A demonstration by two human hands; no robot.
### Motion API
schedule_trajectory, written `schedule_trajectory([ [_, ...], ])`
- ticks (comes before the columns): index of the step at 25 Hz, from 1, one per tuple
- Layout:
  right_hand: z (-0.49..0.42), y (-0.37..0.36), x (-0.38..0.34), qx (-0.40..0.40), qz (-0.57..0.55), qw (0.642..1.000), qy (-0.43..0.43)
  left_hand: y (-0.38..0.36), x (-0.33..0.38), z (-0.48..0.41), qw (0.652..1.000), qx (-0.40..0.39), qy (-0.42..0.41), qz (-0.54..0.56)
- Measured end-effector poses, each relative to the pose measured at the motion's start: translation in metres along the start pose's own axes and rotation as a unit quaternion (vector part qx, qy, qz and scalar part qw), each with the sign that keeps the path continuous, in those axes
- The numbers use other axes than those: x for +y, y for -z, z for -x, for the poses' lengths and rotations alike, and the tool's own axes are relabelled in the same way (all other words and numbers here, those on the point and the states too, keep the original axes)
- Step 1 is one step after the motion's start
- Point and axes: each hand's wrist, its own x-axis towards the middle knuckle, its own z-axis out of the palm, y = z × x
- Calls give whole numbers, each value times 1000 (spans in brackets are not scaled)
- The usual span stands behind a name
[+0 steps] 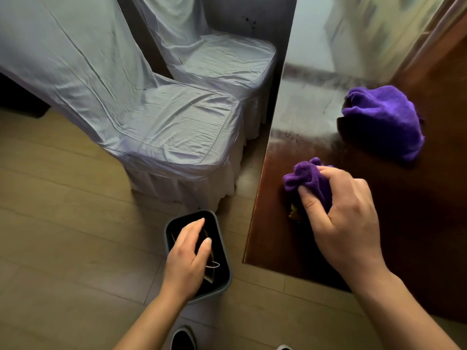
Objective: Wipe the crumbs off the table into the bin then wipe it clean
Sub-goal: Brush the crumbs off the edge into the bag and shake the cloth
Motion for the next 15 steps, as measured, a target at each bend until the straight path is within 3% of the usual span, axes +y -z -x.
schedule_trajectory([
  [3, -2, 0, -2, -3, -4, 1000, -2, -14, -41, 5, 996, -34, 26, -81],
  [7, 0, 0, -2, -12, 4, 1000, 4, -37, -93, 19, 978, -87, 124, -147],
  [12, -1, -5, -4, 1, 19, 1000, 1, -65, -149, 29, 919, -53, 384, -77],
  [15, 2, -8, -3, 9, 14, 1000, 9, -89, -168, 26, 902, -83, 423, -30],
])
